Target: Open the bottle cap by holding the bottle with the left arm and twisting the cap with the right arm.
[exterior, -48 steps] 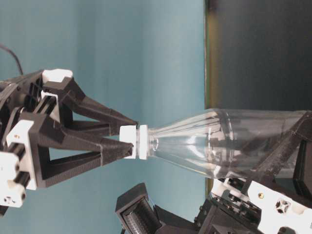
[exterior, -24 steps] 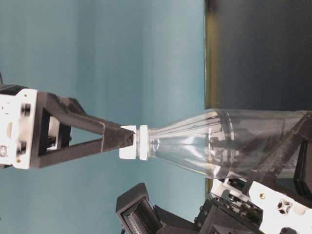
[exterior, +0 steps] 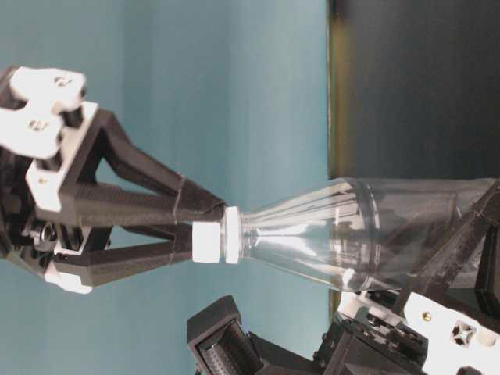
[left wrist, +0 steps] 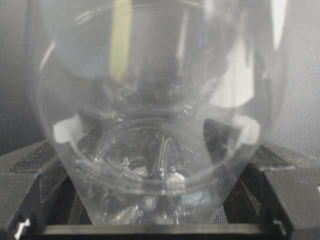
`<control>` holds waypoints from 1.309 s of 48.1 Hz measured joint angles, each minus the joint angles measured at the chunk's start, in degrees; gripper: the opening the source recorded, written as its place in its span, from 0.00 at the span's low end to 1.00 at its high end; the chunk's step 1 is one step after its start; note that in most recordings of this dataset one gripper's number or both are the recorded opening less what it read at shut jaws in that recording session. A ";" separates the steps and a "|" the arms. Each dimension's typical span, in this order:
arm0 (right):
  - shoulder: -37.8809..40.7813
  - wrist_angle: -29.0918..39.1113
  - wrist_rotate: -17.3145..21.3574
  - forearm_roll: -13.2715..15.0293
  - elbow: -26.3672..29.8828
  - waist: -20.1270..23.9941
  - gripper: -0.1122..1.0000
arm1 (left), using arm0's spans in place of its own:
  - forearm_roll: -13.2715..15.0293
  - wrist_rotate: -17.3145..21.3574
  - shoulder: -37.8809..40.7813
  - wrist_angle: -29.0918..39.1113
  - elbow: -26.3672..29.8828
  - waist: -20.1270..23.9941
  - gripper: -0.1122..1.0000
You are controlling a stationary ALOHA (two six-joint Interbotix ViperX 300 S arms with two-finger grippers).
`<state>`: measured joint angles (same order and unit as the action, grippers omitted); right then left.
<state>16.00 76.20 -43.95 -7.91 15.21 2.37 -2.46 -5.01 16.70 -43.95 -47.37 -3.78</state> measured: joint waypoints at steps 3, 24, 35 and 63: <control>-0.18 -0.35 -2.64 0.09 -0.26 0.00 0.43 | 0.00 0.00 0.09 0.00 0.09 0.00 0.84; 0.00 0.18 -14.50 1.76 1.05 0.26 0.43 | 0.09 -0.44 0.00 0.09 0.53 -0.09 0.84; 0.00 0.97 -14.59 1.85 1.32 0.53 0.43 | 0.00 -0.53 0.00 0.44 0.70 -0.18 0.84; -0.09 -1.49 -9.93 1.58 0.35 0.35 0.72 | 0.00 -0.09 0.00 1.58 0.70 -0.44 0.84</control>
<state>15.91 74.71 -53.88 -6.33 15.56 2.72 -2.46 -5.10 16.70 -42.36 -46.67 -4.22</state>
